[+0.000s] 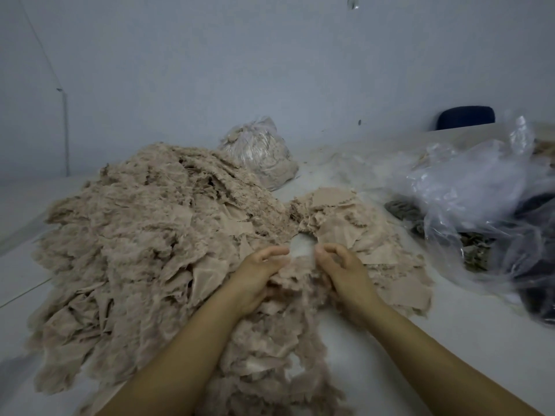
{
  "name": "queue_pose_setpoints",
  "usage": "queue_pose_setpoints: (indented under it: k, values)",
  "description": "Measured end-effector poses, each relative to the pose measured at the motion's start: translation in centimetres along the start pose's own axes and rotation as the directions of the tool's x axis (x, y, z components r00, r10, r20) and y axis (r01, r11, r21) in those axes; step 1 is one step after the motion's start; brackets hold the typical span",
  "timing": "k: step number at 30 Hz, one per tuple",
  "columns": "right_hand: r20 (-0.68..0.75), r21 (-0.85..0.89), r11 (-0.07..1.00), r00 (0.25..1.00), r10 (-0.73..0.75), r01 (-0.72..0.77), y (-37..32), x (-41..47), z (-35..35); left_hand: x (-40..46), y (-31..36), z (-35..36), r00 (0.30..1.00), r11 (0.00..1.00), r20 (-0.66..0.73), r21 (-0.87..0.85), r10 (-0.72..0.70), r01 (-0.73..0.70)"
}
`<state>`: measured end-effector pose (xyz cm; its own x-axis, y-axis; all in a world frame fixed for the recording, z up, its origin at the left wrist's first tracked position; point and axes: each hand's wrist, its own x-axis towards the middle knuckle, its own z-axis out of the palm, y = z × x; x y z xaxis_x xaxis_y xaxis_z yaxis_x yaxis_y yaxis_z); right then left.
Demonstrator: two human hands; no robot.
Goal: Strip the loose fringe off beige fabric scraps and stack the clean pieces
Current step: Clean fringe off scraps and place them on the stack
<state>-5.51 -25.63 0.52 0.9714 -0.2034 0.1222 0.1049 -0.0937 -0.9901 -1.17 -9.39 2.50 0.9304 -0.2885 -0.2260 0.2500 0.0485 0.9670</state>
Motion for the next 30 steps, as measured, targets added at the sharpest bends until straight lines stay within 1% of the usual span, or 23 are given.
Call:
queue_pose_setpoints:
  k: [2, 4, 5, 6, 8, 9, 11, 12, 13, 14, 15, 16, 17, 18, 20, 21, 22, 23, 24, 25, 26, 28, 30]
  values:
    - [0.087, -0.197, 0.976, 0.993, -0.074, 0.09, 0.6, -0.7, -0.2, 0.2, 0.4, 0.5, 1.0, 0.993, -0.025, -0.118, 0.014, -0.017]
    - [0.157, -0.362, 0.905, 0.972, -0.176, 0.223, 1.2, -1.1, 0.1, 0.2, 1.1, 1.1, 1.0, 0.983, 0.011, -0.183, 0.023, -0.021]
    - [0.138, -0.414, 0.868, 0.961, -0.238, 0.274, 1.3, -1.1, 0.2, 0.2, 1.4, 1.4, 0.999, 0.984, 0.048, -0.18, 0.025, -0.016]
    - [0.081, -0.437, 0.848, 0.952, -0.295, 0.3, 1.2, -1.0, 0.2, 0.2, 1.8, 1.7, 0.996, 0.986, 0.082, -0.165, 0.025, -0.011]
    - [-0.066, -0.349, 0.896, 0.946, -0.318, 0.276, 0.8, -0.1, -0.2, 0.4, 3.0, 2.6, 0.99, 0.988, 0.133, -0.153, 0.05, -0.029]
    - [-0.139, -0.264, 0.935, 0.951, -0.278, 0.235, 0.4, 0.6, -0.5, 0.7, 3.8, 3.2, 0.982, 0.983, 0.163, -0.17, 0.093, -0.065]
    - [-0.294, -0.04, 0.993, 0.948, -0.121, 0.114, -0.8, 2.5, -1.6, 1.5, 5.5, 4.4, 0.954, 0.954, 0.211, -0.254, 0.215, -0.159]
    - [-0.341, 0.096, 0.993, 0.94, -0.027, 0.064, -1.4, 3.4, -2.3, 2.1, 6.0, 5.1, 0.939, 0.941, 0.219, -0.273, 0.264, -0.2]
    - [-0.363, 0.225, 0.974, 0.93, 0.052, 0.033, -1.9, 4.3, -3.0, 2.7, 6.1, 5.8, 0.93, 0.944, 0.213, -0.209, 0.298, -0.255]
    - [-0.38, 0.284, 0.959, 0.919, 0.1, 0.013, -1.9, 5.0, -3.7, 3.3, 5.7, 6.4, 0.927, 0.947, 0.194, -0.052, 0.322, -0.318]
    - [-0.407, 0.255, 0.967, 0.906, 0.118, -0.011, -1.7, 5.4, -4.3, 3.9, 4.9, 7.1, 0.924, 0.922, 0.186, 0.138, 0.334, -0.361]
    - [-0.436, 0.166, 0.985, 0.893, 0.11, -0.04, -1.2, 5.3, -4.7, 4.6, 3.9, 7.5, 0.922, 0.876, 0.2, 0.297, 0.333, -0.38]
    - [-0.456, 0.076, 0.995, 0.885, 0.09, -0.062, -0.4, 4.9, -5.0, 5.2, 2.7, 7.9, 0.923, 0.832, 0.223, 0.405, 0.313, -0.379]
    - [-0.456, 0.028, 0.997, 0.887, 0.075, -0.07, 0.4, 4.4, -5.2, 5.7, 1.7, 8.2, 0.926, 0.804, 0.25, 0.466, 0.281, -0.37]
    - [-0.421, 0.004, 0.998, 0.905, 0.055, -0.058, 1.3, 3.4, -5.1, 6.3, 0.4, 8.5, 0.91, 0.729, 0.306, 0.55, 0.279, -0.408]
    - [-0.409, -0.007, 0.998, 0.911, 0.047, -0.055, 1.4, 3.1, -5.0, 6.4, 0.1, 8.5, 0.891, 0.669, 0.316, 0.589, 0.325, -0.453]
    - [-0.4, -0.026, 0.998, 0.916, 0.04, -0.055, 1.6, 3.1, -5.0, 6.5, 0.0, 8.6, 0.861, 0.602, 0.307, 0.619, 0.406, -0.504]
    - [-0.384, -0.049, 0.997, 0.923, 0.029, -0.052, 1.6, 2.8, -4.8, 6.6, 0.1, 8.7, 0.814, 0.529, 0.301, 0.639, 0.497, -0.559]
    - [-0.37, -0.075, 0.997, 0.929, 0.002, -0.032, 1.6, 2.4, -4.7, 6.5, 0.2, 9.0, 0.769, 0.467, 0.314, 0.647, 0.557, -0.603]
    - [-0.356, -0.119, 0.993, 0.933, -0.043, 0.0, 1.6, 1.9, -4.4, 6.4, 0.3, 9.2, 0.74, 0.422, 0.347, 0.649, 0.577, -0.633]
    - [-0.336, -0.162, 0.986, 0.937, -0.1, 0.047, 1.7, 1.4, -4.2, 6.3, 0.4, 9.5, 0.728, 0.398, 0.376, 0.648, 0.574, -0.649]
    - [-0.29, -0.206, 0.971, 0.941, -0.175, 0.117, 1.9, 0.3, -4.0, 6.2, 0.5, 9.6, 0.724, 0.393, 0.393, 0.644, 0.567, -0.657]
    - [-0.275, -0.244, 0.96, 0.939, -0.206, 0.139, 2.0, -0.2, -4.2, 6.1, 0.2, 9.3, 0.718, 0.357, 0.389, 0.67, 0.577, -0.651]
